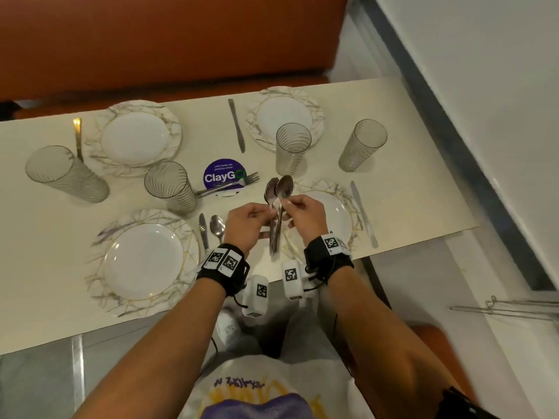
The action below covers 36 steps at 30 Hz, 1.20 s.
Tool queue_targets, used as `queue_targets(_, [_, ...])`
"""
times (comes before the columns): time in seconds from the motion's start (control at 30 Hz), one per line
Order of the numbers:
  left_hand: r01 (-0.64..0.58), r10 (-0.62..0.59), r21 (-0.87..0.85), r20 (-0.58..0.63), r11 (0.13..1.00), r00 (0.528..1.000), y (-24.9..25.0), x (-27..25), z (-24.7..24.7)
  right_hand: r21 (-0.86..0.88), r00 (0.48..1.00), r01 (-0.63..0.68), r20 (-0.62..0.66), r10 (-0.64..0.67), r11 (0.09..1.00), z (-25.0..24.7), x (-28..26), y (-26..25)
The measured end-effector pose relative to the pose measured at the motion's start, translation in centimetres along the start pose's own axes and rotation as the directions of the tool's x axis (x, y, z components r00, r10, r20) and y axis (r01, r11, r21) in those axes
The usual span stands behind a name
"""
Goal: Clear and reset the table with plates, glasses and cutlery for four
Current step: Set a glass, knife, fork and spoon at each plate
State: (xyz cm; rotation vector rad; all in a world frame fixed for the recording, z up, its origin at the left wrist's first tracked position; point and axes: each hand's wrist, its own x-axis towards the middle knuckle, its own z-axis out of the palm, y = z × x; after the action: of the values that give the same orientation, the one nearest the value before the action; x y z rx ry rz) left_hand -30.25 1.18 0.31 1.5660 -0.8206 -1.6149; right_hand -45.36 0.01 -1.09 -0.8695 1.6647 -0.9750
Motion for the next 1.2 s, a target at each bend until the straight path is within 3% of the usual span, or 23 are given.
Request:
queue_targets(0.2, [0.023, -0.025, 0.059, 0.025, 0.998, 0.999, 0.3, 2.2, 8.9, -0.02, 0.99, -0.059, -0.131, 0.056, 0.998, -11.3, 5.4, 0.5])
queue_targets(0.33, [0.044, -0.046, 0.066, 0.016, 0.997, 0.999, 0.2, 3.1, 13.9, -0.242, 0.972, -0.139, -0.221, 0.085, 0.96, -18.8, 8.9, 1.8])
queue_targets(0.43, [0.062, -0.061, 0.067, -0.024, 0.996, 0.998, -0.2, 3.7, 16.4, -0.402, 0.967, -0.225, -0.206, 0.151, 0.888, -22.3, 10.9, 3.2])
queue_targets(0.73, [0.084, -0.076, 0.073, -0.107, 0.994, 0.991, -1.7, 4.7, 18.7, -0.636, 0.983, -0.179, -0.141, 0.115, 0.75, -24.0, 13.1, 4.8])
queue_targets(1.2, [0.073, -0.062, 0.11, -0.096, 0.991, 0.993, -1.7, 4.9, 18.4, -0.654, 0.976, -0.215, -0.126, 0.176, 0.725, -24.4, 14.1, 4.7])
